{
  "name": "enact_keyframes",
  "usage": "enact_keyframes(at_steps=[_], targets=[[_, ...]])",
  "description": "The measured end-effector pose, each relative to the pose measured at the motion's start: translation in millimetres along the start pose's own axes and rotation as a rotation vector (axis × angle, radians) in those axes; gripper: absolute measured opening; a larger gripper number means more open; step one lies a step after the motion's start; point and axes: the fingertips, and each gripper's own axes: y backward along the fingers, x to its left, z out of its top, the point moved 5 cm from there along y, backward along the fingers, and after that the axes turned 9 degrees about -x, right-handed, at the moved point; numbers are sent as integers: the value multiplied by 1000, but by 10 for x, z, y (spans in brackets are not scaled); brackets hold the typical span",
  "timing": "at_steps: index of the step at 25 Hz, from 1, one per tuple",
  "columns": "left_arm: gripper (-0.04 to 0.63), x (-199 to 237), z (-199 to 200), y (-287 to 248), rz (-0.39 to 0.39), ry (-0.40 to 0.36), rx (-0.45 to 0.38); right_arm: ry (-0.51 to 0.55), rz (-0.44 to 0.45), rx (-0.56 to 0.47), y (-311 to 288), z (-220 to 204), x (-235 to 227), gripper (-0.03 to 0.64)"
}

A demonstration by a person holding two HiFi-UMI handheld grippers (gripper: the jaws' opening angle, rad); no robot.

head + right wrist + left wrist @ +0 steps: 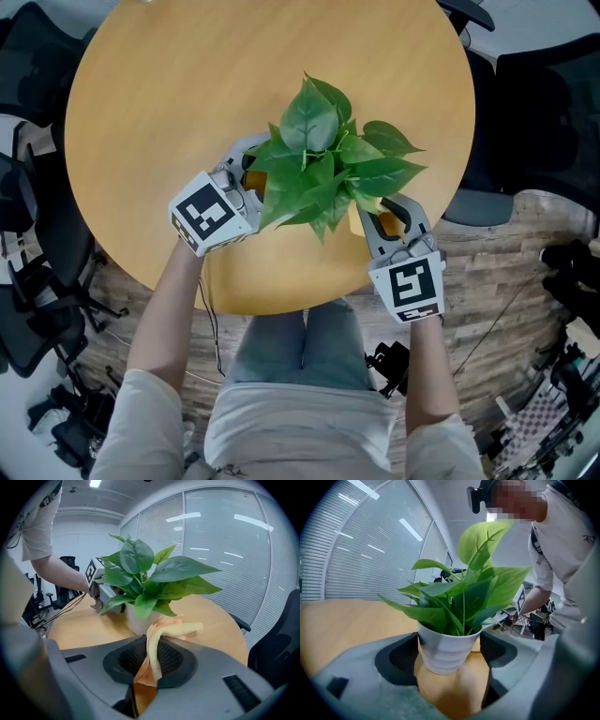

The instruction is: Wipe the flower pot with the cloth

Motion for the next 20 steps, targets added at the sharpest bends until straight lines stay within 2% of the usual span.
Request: enact_keyframes(at_steps=[6,13,20], targets=[[416,3,-2,6,6,3,-4,54,-47,5,-76,76,-312,57],[416,-15,7,-4,31,2,3,156,11,-3,-233,213,-252,57],[415,-70,-14,-46,110,6,4,152,18,-1,-209,166,-243,57]])
